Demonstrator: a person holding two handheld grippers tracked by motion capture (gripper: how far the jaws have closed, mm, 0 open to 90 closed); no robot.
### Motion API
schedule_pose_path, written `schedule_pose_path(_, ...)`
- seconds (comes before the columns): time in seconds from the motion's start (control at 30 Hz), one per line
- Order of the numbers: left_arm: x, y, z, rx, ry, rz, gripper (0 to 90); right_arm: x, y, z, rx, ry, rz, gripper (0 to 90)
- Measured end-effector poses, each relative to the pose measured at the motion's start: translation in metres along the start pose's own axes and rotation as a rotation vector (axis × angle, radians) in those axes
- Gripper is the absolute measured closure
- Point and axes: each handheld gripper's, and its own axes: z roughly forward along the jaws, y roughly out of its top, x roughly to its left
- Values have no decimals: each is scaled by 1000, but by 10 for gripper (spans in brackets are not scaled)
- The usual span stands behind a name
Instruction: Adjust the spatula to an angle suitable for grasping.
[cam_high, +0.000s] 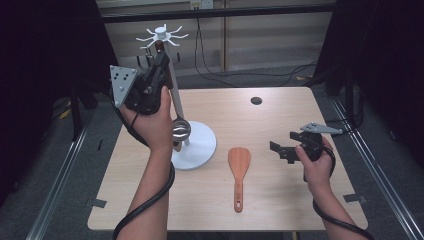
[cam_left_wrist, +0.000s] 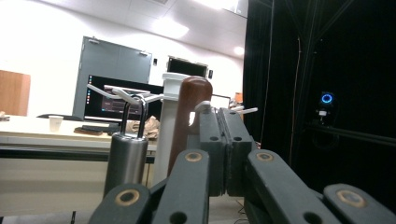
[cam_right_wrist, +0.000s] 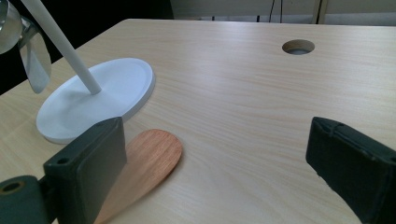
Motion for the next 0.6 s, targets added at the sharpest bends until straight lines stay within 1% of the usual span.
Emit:
schedule_pose_path(0.03,1,0,0,-1,1,-4,895,0,0,0,0,-1,0,49)
schedule_pose_path(0.07,2,0,0,4,0,2,895,0,0,0,0,0,0,49)
schedule_pose_path(0.13,3,-1,0,1,4,-11,895,-1,0,0,1,0,-1,49)
schedule_pose_path(0.2,4,0,0,3,2,-6,896,-1,0,0,1,-1,-1,49)
schedule_pose_path(0.27,5,0,0,4,-1,-15,897,-1,0,0,0,-1,-1,49)
schedule_pose_path(0.37,3,0,-1,5,-7,-8,900,-1,-1,1,0,-2,1,49)
schedule_pose_path(0.47,1,1,0,-3,-25,1,900,0,-1,1,3,-2,-2,49)
schedule_pose_path(0.57,0,4,2,-3,-32,2,900,-1,0,0,1,-2,-2,49)
schedule_pose_path(0.6,-1,5,2,-13,-26,1,900,-1,0,0,2,0,-2,49)
